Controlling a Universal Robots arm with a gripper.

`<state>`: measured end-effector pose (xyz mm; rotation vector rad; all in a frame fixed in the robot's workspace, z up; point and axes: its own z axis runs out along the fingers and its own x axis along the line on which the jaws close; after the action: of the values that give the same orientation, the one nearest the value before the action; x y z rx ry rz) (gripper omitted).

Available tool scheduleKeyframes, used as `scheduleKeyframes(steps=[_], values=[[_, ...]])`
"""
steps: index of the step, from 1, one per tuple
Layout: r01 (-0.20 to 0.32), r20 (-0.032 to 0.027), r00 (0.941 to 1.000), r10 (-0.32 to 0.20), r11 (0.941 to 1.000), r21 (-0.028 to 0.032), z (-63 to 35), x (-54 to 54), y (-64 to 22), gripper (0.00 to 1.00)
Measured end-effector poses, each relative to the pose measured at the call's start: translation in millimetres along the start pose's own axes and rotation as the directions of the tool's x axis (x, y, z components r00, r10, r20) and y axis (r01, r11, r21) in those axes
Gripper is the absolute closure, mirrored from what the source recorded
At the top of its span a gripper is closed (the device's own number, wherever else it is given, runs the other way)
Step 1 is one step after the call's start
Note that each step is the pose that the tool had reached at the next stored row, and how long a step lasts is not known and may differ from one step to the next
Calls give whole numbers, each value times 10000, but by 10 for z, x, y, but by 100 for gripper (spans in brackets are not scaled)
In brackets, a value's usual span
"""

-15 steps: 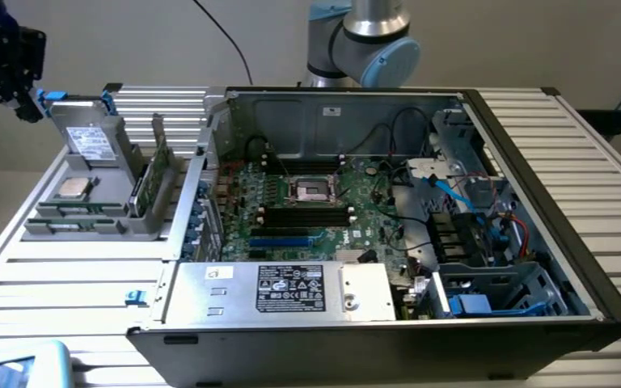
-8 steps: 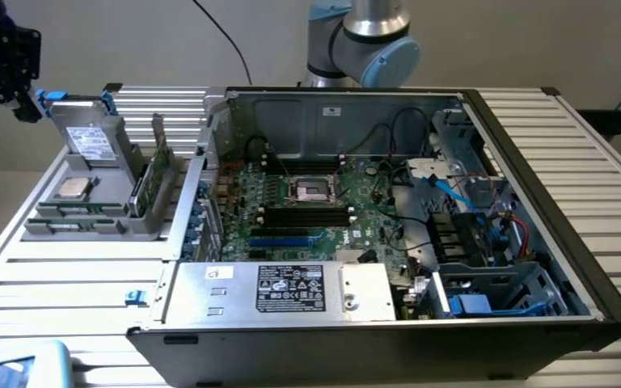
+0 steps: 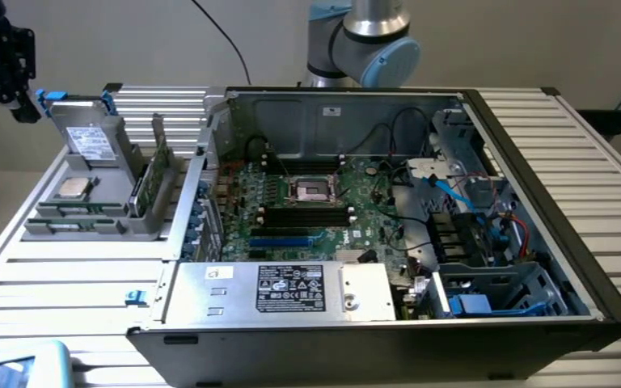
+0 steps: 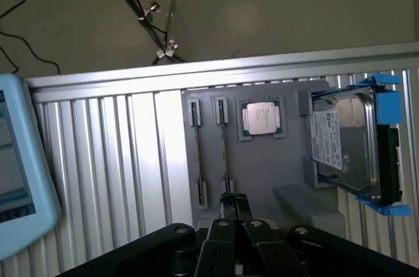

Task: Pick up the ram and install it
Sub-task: 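Pick up the ram and move it above insertion slot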

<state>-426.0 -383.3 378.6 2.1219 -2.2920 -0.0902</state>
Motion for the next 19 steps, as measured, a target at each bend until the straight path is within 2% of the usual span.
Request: scheduleKeyframes(steps=[6,15,17,18,19], values=[[978,-95,9952,-978,9952,-29,0,0,0,89],[978,-98,9952,-979,9952,-29,0,0,2,89],[979,-98,9951,-979,9952,-29,0,0,3,82],[978,-98,9952,-979,9952,-29,0,0,3,82],[978,-98,9952,-978,9952,-29,0,0,3,76]])
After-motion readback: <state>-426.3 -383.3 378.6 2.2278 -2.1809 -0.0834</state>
